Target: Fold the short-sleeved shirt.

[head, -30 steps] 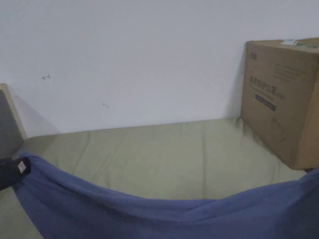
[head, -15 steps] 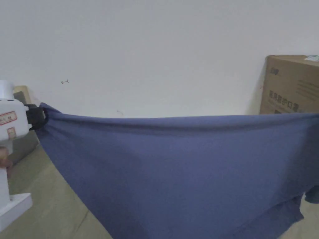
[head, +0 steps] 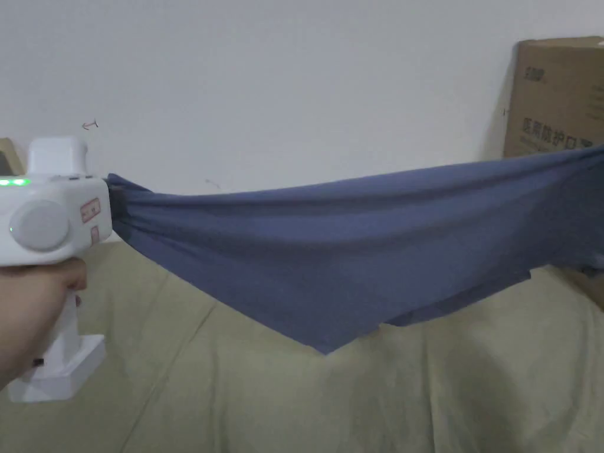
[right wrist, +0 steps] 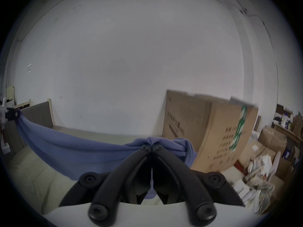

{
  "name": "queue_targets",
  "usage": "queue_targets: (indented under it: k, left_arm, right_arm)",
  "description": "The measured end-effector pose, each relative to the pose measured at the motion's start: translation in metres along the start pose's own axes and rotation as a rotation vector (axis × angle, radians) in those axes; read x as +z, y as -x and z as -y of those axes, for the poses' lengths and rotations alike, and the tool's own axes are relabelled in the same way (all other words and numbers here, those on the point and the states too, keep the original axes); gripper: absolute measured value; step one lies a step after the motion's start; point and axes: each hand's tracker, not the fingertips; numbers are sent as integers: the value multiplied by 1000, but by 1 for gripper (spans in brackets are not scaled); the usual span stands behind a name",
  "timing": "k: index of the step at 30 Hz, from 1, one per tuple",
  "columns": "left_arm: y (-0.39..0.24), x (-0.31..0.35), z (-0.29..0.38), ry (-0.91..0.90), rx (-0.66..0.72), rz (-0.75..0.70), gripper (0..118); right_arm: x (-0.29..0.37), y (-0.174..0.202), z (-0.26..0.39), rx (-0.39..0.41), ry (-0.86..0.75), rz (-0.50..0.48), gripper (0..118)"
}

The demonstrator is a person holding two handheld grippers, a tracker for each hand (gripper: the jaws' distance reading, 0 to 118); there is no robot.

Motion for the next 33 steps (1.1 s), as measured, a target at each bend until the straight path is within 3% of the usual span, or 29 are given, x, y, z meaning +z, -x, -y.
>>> queue_targets:
  k: [4,9,20,25,27,28,29,30,31,32,33]
  left_arm:
    - [-12,-9,80,122,11,30,4]
    - [-10,11,165,263,-14,79,4]
    - [21,178,266,382,129,122,4]
    - [42,228,292,435,178,127,4]
    - [32,246,298,475,166,147,10]
    - [30,251,305,500,147,151,27]
    - [29,254,309,520,140,140,50]
    - [27,261,315,539,145,145,84]
    - [25,268,317,551,155,157,118]
    - [22,277,319,563,154,160,116]
    - [20,291,319,549,152,159,111]
  right_arm:
    - [2,-4,81,34,83,-12,0]
    - [35,-23,166,-21,192,-55,0]
    - [237,-31,262,66,261,-120,0]
    - [297,-37,292,77,313,-144,0]
    - [306,-35,306,110,343,-145,0]
    - [307,-35,313,113,352,-139,1]
    - [308,-34,318,112,356,-138,15]
    - [309,-32,323,113,378,-136,49]
    - [311,-31,327,136,387,-85,97]
    - [316,-31,330,152,367,-67,111]
    - [326,-30,328,143,313,-92,111]
